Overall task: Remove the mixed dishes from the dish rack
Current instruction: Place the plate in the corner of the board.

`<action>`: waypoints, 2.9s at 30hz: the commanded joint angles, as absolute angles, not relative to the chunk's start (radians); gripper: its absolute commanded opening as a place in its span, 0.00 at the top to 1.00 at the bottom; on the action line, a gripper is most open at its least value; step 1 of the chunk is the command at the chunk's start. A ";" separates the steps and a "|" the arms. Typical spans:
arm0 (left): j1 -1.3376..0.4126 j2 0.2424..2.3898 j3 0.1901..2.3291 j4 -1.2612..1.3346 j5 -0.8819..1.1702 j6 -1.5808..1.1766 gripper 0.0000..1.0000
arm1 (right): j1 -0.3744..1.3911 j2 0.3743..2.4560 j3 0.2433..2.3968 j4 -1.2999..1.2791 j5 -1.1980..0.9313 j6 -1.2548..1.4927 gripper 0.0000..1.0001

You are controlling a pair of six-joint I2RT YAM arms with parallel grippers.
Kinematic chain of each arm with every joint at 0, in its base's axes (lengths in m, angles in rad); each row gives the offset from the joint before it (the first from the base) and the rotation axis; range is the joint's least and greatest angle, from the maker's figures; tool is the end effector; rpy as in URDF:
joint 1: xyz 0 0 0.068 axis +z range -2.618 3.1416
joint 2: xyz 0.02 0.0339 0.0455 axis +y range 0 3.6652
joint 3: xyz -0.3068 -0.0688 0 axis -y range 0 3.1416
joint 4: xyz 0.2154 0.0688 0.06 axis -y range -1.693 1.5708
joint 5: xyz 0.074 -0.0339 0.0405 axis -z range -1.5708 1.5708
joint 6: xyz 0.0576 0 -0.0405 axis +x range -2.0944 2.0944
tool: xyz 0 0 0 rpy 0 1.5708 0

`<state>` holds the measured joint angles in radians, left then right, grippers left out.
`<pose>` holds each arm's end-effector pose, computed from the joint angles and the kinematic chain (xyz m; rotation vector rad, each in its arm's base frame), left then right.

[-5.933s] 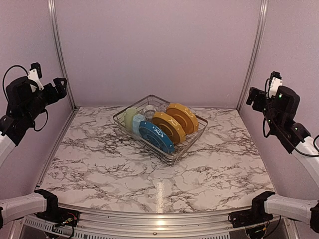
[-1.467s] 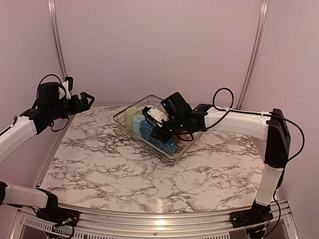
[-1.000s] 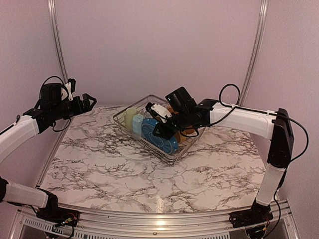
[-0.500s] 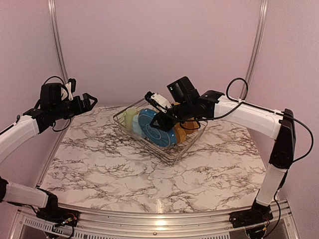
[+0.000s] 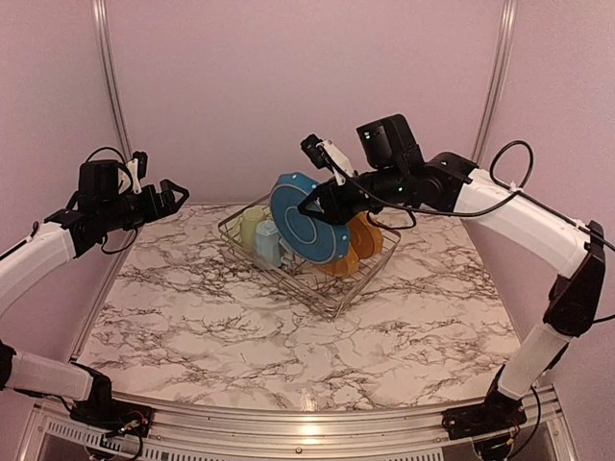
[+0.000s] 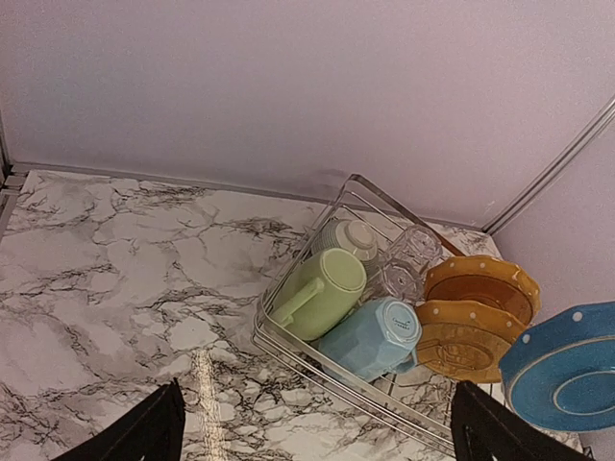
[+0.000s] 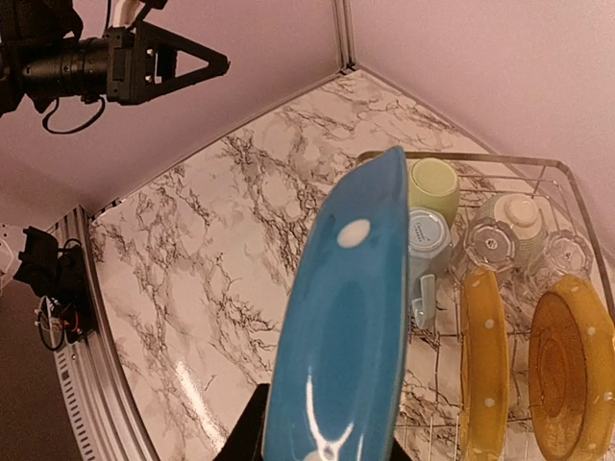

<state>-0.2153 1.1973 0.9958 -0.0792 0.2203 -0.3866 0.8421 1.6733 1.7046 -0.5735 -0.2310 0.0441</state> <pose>0.2476 -0.0670 0.3788 -0.0050 1.8907 -0.6193 0.2407 0.2895 0.4183 -0.9828 1.9617 0.7599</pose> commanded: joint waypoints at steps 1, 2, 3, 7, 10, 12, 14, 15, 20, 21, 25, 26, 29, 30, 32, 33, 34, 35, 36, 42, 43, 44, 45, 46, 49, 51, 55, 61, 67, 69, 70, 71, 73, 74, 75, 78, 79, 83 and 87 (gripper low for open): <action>-0.219 1.192 1.010 -0.060 0.236 -0.399 0.01 | 0.843 1.496 1.738 -0.512 -0.250 0.112 1.00; -0.221 1.187 1.006 -0.057 0.235 -0.400 0.01 | 0.844 1.465 1.725 -0.529 -0.216 0.111 1.00; -0.226 1.181 1.002 -0.051 0.228 -0.399 0.01 | 0.841 1.432 1.709 -0.550 -0.175 0.111 1.00; -0.287 1.185 1.033 -0.084 0.158 -0.363 0.01 | 0.827 1.303 1.630 -0.634 0.024 0.107 1.00; -0.339 1.217 1.093 -0.135 0.120 -0.363 0.01 | 0.811 1.239 1.566 -0.702 0.215 0.103 1.00; -0.375 1.241 1.172 -0.165 0.124 -0.368 0.01 | 0.806 1.211 1.519 -0.748 0.326 0.109 1.00; -0.412 1.260 1.246 -0.196 0.102 -0.365 0.01 | 0.802 1.192 1.484 -0.795 0.444 0.124 1.00; -0.424 1.265 1.280 -0.206 0.093 -0.361 0.01 | 0.799 1.186 1.469 -0.818 0.501 0.130 1.00; -0.431 1.255 1.350 -0.199 0.008 -0.316 0.01 | 0.720 1.158 1.365 -0.885 0.665 0.185 1.00; -0.431 1.250 1.345 -0.191 -0.019 -0.302 0.01 | 0.689 1.156 1.337 -0.880 0.658 0.192 1.00; -0.431 1.226 1.290 -0.162 -0.073 -0.258 0.01 | 0.571 1.169 1.216 -0.840 0.647 0.209 1.00; -0.432 1.220 1.279 -0.161 -0.081 -0.244 0.01 | 0.547 1.176 1.188 -0.826 0.646 0.208 1.00; -0.431 1.200 1.242 -0.156 -0.098 -0.220 0.01 | 0.492 1.206 1.127 -0.783 0.640 0.199 1.00; -0.431 1.188 1.228 -0.151 -0.107 -0.214 0.01 | 0.474 1.220 1.112 -0.773 0.643 0.197 1.00; -0.431 1.165 1.202 -0.145 -0.132 -0.204 0.01 | 0.452 1.256 1.087 -0.763 0.663 0.200 1.00; -0.431 1.152 1.190 -0.140 -0.142 -0.202 0.01 | 0.447 1.275 1.079 -0.764 0.677 0.208 1.00; -0.431 1.141 1.177 -0.130 -0.151 -0.201 0.01 | 0.444 1.295 1.074 -0.766 0.694 0.216 1.00; -0.432 1.130 1.165 -0.120 -0.153 -0.201 0.01 | 0.442 1.316 1.072 -0.773 0.710 0.237 1.00; -0.432 1.123 1.160 -0.116 -0.153 -0.200 0.01 | 0.442 1.340 1.071 -0.778 0.723 0.249 1.00; -0.432 1.114 1.161 -0.119 -0.147 -0.203 0.01 | 0.438 1.460 1.046 -0.772 0.801 0.284 1.00; -0.432 1.114 1.160 -0.117 -0.143 -0.205 0.01 | 0.435 1.477 1.039 -0.765 0.810 0.285 1.00; -0.432 1.113 1.160 -0.117 -0.138 -0.207 0.01 | 0.432 1.493 1.031 -0.757 0.812 0.284 1.00; -0.432 1.114 1.158 -0.117 -0.137 -0.208 0.01 | 0.430 1.513 1.023 -0.747 0.811 0.282 1.00; -0.431 1.114 1.158 -0.117 -0.136 -0.209 0.01 | 0.429 1.526 1.013 -0.736 0.810 0.280 1.00; -0.432 1.113 1.158 -0.117 -0.131 -0.212 0.01 | 0.427 1.563 0.988 -0.683 0.779 0.273 1.00; -0.431 1.112 1.157 -0.114 -0.131 -0.213 0.01 | 0.427 1.584 0.982 -0.655 0.741 0.272 1.00; -0.431 1.123 1.158 -0.117 -0.118 -0.221 0.01 | 0.427 1.622 0.978 -0.623 0.707 0.262 1.00; -0.432 1.141 1.160 -0.117 -0.085 -0.237 0.01 | 0.428 1.680 0.981 -0.573 0.666 0.253 0.88; -0.431 1.147 1.156 -0.115 -0.098 -0.237 0.01 | 0.427 1.727 0.994 -0.525 0.629 0.244 0.72; -0.431 1.150 1.157 -0.115 -0.098 -0.237 0.01 | 0.428 1.739 0.996 -0.512 0.613 0.240 0.66; -0.432 1.150 1.155 -0.115 -0.097 -0.237 0.01 | 0.428 1.744 0.996 -0.508 0.610 0.239 0.62; -0.431 1.152 1.155 -0.115 -0.098 -0.237 0.01 | 0.427 1.749 0.995 -0.502 0.608 0.237 0.61; -0.431 1.155 1.155 -0.115 -0.097 -0.238 0.01 | 0.427 1.757 0.993 -0.494 0.607 0.235 0.61; -0.431 1.155 1.155 -0.115 -0.096 -0.239 0.01 | 0.428 1.760 0.993 -0.489 0.605 0.235 0.61; -0.432 1.156 1.155 -0.114 -0.094 -0.240 0.01 | 0.428 1.763 0.995 -0.485 0.599 0.234 0.61; -0.432 1.159 1.154 -0.114 -0.087 -0.242 0.01 | 0.428 1.760 0.993 -0.474 0.560 0.232 0.54; -0.432 1.159 1.154 -0.114 -0.086 -0.242 0.01 | 0.427 1.753 0.993 -0.471 0.542 0.232 0.52; -0.431 1.161 1.154 -0.112 -0.085 -0.244 0.01 | 0.427 1.711 0.985 -0.467 0.496 0.230 0.46; -0.432 1.165 1.152 -0.112 -0.078 -0.247 0.01 | 0.431 1.652 0.986 -0.492 0.457 0.233 0.43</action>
<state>-0.4332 1.1515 1.1633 -0.1314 -0.0933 -0.2432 0.4335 1.7248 0.9810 -0.4931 0.5159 0.2245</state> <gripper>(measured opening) 0.989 0.561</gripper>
